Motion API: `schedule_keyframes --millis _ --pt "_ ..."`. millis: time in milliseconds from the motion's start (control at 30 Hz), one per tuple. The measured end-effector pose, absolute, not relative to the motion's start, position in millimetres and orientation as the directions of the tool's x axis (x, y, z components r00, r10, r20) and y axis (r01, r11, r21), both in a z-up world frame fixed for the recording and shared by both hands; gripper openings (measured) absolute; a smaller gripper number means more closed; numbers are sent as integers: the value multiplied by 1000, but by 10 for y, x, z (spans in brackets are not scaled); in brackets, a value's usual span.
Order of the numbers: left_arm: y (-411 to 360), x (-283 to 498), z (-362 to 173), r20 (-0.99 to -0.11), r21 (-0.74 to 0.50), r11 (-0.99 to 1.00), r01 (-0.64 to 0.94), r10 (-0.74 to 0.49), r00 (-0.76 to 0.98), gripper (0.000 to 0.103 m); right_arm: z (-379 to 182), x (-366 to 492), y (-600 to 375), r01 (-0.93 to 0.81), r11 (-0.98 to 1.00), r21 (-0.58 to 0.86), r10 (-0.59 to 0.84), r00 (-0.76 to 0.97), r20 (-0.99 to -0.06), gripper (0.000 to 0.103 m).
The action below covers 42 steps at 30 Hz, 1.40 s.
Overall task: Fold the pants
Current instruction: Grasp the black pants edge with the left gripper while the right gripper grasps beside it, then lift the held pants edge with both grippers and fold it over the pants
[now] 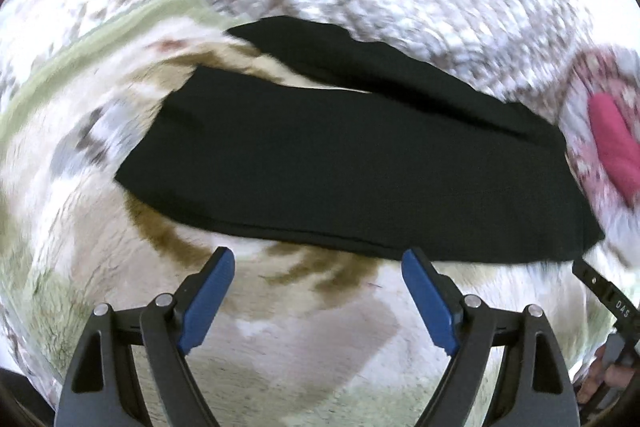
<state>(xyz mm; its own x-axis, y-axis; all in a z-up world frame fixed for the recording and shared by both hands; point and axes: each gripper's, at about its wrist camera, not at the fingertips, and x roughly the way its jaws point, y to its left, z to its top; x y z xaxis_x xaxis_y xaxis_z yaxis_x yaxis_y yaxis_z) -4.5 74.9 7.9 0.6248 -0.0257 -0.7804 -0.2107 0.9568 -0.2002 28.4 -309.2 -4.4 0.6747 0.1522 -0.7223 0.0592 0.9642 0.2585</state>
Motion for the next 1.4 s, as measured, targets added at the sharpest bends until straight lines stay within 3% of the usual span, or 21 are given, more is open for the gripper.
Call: schedule_keyframes --millis 167,367,467,533,567,633,700,767,800,900,1167,1400 --pt "947 23 31 -779 -268 925 -271 -42 626 85 -30 437 -3347 124 909 398 214 681 -700 82" --pt "1103 135 -21 -760 -328 898 -294 -66 646 85 21 691 -3467 147 888 435 212 711 -671 81" --pt "1135 209 -43 -757 -328 897 -297 -62 651 84 81 803 -3517 152 891 427 185 738 -649 71" --pt "1127 252 -45 -757 -304 905 -299 -39 653 82 90 865 -3593 168 886 431 171 747 -642 57" --pt "1113 275 -48 -759 -280 912 -301 -19 651 77 81 902 -3638 178 880 440 170 747 -643 54" --pt "1112 313 -51 -761 -254 916 -312 10 649 70 67 964 -3715 202 872 446 157 747 -646 36" --pt "1132 348 -35 -759 -237 915 -326 36 650 54 62 1002 -3789 225 865 448 140 749 -648 20" --pt "1197 388 -30 -761 -220 910 -351 65 646 23 46 1012 -3862 241 845 478 151 750 -644 11" --pt "1242 403 -37 -762 -234 902 -363 61 644 19 42 1006 -3883 245 838 488 154 751 -642 6" --pt "1312 403 -6 -763 -261 890 -374 47 645 7 94 953 -3904 234 825 514 172 762 -624 5" --pt "1375 -41 465 -700 -277 901 -334 49 712 4 481 348 -3871 169 834 526 200 795 -573 4" --pt "1445 -409 297 -736 -307 894 -327 -6 677 4 113 -55 -4078 263 796 546 210 725 -655 4"
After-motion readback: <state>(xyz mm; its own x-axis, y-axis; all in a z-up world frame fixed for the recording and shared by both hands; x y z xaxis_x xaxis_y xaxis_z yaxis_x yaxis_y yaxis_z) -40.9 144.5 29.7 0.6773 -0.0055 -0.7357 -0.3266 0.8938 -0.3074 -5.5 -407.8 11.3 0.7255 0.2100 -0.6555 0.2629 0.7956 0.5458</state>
